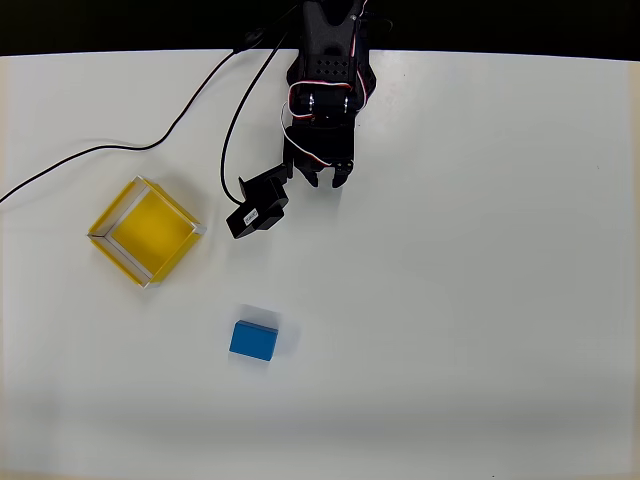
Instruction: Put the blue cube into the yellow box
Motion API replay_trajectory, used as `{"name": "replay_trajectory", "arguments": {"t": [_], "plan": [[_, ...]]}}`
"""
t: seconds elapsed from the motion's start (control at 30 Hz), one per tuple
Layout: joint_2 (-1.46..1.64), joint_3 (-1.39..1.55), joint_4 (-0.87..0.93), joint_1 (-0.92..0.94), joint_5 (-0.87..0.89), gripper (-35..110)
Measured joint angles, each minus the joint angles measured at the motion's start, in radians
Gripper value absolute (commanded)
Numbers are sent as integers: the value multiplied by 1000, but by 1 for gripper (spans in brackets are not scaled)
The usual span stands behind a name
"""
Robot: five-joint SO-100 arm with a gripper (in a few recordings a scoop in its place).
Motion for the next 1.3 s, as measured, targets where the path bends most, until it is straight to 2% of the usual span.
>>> {"name": "replay_trajectory", "arguments": {"t": [0.37, 0.5, 0.63, 0.77, 1.0, 1.3], "plan": [[0, 0, 0, -32, 0, 10], [0, 0, -5, -11, -49, 12], [-17, 0, -146, 43, -104, 15], [-167, -15, -333, 112, -144, 20], [-528, -187, -618, 149, -64, 35], [-894, -554, -767, 206, 97, 51]]}}
